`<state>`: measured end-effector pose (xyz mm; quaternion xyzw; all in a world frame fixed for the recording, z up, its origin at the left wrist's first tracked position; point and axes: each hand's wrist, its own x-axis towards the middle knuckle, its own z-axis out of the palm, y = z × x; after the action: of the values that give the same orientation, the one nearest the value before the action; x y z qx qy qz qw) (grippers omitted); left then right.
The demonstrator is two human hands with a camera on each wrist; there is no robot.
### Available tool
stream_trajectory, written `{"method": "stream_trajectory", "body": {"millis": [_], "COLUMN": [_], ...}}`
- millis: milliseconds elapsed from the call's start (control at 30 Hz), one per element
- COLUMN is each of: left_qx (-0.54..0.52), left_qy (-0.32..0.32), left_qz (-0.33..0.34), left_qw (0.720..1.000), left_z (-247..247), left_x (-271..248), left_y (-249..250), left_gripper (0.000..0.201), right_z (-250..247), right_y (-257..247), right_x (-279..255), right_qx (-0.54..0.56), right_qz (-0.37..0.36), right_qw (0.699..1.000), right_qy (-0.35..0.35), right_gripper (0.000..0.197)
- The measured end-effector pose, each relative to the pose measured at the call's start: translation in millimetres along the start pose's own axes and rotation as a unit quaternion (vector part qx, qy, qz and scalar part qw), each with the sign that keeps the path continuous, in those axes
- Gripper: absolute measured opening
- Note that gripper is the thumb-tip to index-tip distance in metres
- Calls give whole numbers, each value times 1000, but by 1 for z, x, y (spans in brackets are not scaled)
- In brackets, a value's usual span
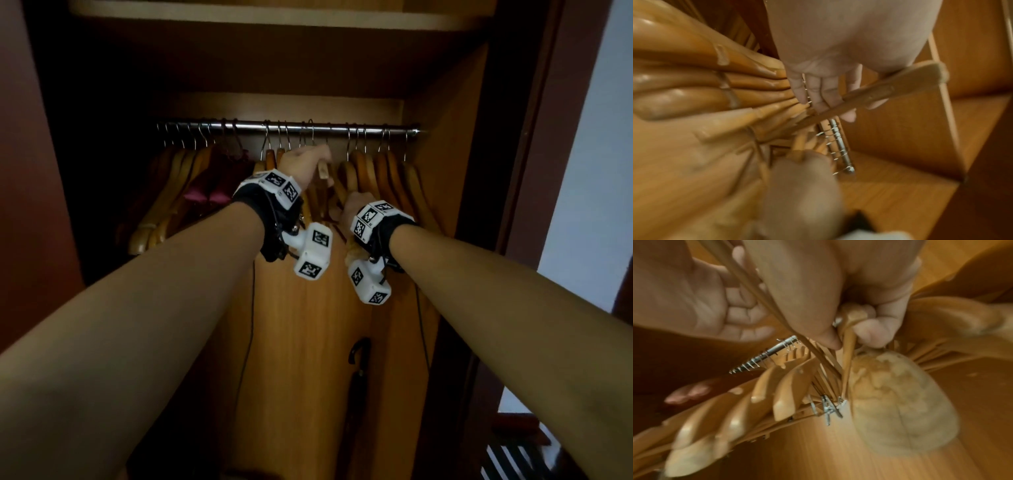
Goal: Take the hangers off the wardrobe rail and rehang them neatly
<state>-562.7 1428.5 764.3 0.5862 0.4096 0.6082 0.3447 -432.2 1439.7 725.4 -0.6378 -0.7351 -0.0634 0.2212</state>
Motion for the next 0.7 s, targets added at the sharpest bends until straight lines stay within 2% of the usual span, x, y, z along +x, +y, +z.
{"method": "stream_trajectory", "body": {"millis": [133,233,333,400,500,633,700], "left_qx": [27,-19,-46,-8,26,43,51], "left_qy": [33,53,19,-3,5,5,29], "left_qz": [-36,-6,39,36,23,9,-4], "left_qw": [998,998,998,999,999,999,998], "left_z": [17,30,46,54,58,64,70], "left_x": [-5,-13,-28,-36,-42,-42,-42], "left_y": [18,30,31,25,14,6,5], "left_gripper": [20,26,38,44,49,29,24], "right_z": [-4,-6,-4,-1,-2,-6,-8], "right_y": [5,7,15,20,25,28,27], "right_x": [4,5,6,3,0,0,-3], "right_qx": [-40,-7,52,78,85,132,141], "right_qz": [-11,-11,-27,-36,-39,-32,-29], "right_qw": [998,999,997,996,995,991,990], "right_qy": [-40,-45,-40,-29,-25,5,3], "right_gripper": [36,29,31,35,30,29,21]}}
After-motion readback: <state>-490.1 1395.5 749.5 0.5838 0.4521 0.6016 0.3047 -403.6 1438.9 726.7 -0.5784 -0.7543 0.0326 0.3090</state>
